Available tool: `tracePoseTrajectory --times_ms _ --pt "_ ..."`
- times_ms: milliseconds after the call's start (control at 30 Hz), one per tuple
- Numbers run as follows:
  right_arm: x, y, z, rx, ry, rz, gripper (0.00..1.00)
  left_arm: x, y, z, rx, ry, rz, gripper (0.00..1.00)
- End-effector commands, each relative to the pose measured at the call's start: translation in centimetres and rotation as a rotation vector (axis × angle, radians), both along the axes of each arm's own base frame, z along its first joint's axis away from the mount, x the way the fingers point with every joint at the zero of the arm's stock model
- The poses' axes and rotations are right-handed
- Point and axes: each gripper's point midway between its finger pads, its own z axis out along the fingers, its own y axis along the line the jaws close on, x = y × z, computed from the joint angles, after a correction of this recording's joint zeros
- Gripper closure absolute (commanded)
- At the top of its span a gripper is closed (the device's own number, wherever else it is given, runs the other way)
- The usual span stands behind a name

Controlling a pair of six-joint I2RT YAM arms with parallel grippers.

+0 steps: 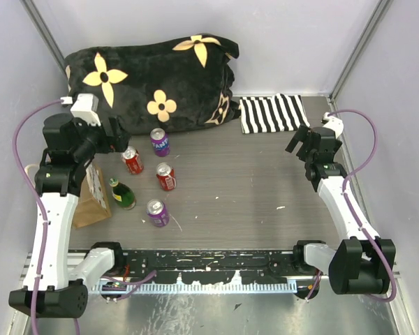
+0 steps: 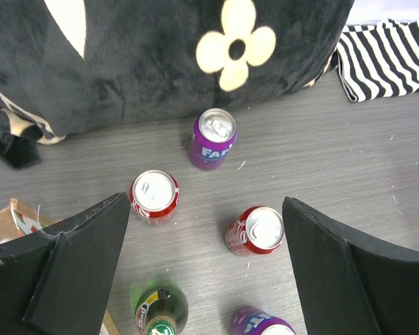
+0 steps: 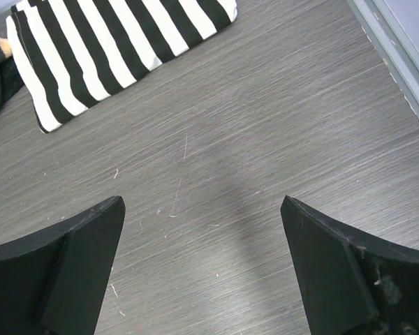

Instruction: Place the beverage into the canvas bag

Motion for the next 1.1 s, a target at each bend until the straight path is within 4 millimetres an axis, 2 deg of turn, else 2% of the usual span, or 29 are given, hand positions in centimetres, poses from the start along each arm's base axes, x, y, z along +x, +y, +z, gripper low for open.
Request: tracePoseTrajectory --times_ms 0,100,233,300,367,467,567,700,800,900,1067 --pt "1.5 -0.6 1.5 -0.032 -0.065 -0.004 0.00 0.1 -0.1 3.5 0.001 -0.010 -0.006 0.02" --pt "1.6 -0.3 1.5 -0.046 -0.049 0.033 0.00 1.0 0.1 6.4 0.012 -0.029 0.006 0.02" --pt "2.2 1.2 1.6 -0.038 -0.050 0.142 0.00 2.6 1.2 10.8 0.040 -0.079 0.055 0.02" --pt "2.6 1.6 1.7 -0.034 -0.050 0.165 0.00 3.5 2.7 11.5 0.051 -0.057 0.097 0.02" --pt "2.9 1.9 1.8 -0.026 -0.045 0.188 0.00 4.4 5.1 11.6 0.060 -0.025 0.163 0.02" --pt "3.3 2.7 2.0 -0.007 -0.035 0.228 0.00 5.0 9.9 10.2 0.025 0.049 0.279 0.02" --pt "3.5 3.3 2.0 0.012 -0.027 0.260 0.00 4.6 14.5 7.5 -0.011 0.170 0.378 0.00" --pt "3.1 4.2 1.1 0.046 -0.013 0.296 0.00 3.2 18.5 3.9 0.031 0.285 0.480 0.03" --pt "3.0 4.6 0.5 0.060 0.003 0.316 0.01 1.9 20.0 1.7 0.112 0.329 0.528 0.04" --pt "3.3 4.8 0.5 0.069 0.004 0.328 0.01 1.1 20.6 -1.2 0.160 0.388 0.532 0.05" --pt "4.0 5.3 0.9 0.088 0.007 0.350 0.02 1.1 21.6 -5.9 0.202 0.479 0.529 0.07"
